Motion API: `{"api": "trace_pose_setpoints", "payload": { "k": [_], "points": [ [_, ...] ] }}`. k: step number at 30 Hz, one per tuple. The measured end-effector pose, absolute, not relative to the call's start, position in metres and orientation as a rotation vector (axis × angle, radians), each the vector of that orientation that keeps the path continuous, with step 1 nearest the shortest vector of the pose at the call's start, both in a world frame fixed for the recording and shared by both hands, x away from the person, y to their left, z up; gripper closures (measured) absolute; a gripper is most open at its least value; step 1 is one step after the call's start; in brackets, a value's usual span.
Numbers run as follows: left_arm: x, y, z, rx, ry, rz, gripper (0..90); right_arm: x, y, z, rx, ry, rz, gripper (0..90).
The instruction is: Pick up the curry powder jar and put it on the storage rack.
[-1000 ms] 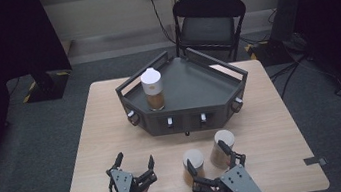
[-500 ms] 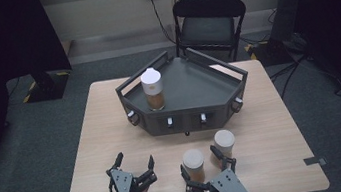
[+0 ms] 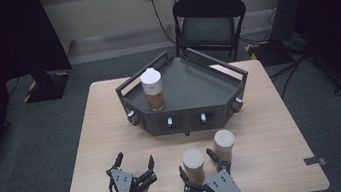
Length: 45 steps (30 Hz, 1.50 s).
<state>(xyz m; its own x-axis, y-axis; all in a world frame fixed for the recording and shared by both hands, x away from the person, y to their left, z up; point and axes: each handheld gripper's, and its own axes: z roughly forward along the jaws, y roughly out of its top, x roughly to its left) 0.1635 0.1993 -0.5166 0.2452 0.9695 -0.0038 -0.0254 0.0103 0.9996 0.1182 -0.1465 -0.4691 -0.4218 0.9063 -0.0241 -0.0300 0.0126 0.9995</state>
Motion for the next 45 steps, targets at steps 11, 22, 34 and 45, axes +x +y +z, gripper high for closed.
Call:
{"api": "trace_pose_setpoints", "payload": {
  "k": [11, 22, 34, 45],
  "points": [
    [0.163, 0.199, -0.517, 1.292, 1.01, 1.032, 0.3, 0.122, -0.151, -0.48, 0.966, 1.526, 1.528, 17.4],
    [0.163, 0.199, -0.517, 1.292, 1.01, 1.033, 0.3, 0.128, -0.153, -0.48, 0.978, 1.587, 1.516, 24.1],
    [0.163, 0.199, -0.517, 1.292, 1.01, 1.032, 0.3, 0.134, -0.155, -0.481, 1.0, 1.619, 1.519, 27.9],
    [0.163, 0.199, -0.517, 1.292, 1.01, 1.032, 0.3, 0.134, -0.155, -0.481, 0.997, 1.627, 1.522, 33.0]
  ]
}}
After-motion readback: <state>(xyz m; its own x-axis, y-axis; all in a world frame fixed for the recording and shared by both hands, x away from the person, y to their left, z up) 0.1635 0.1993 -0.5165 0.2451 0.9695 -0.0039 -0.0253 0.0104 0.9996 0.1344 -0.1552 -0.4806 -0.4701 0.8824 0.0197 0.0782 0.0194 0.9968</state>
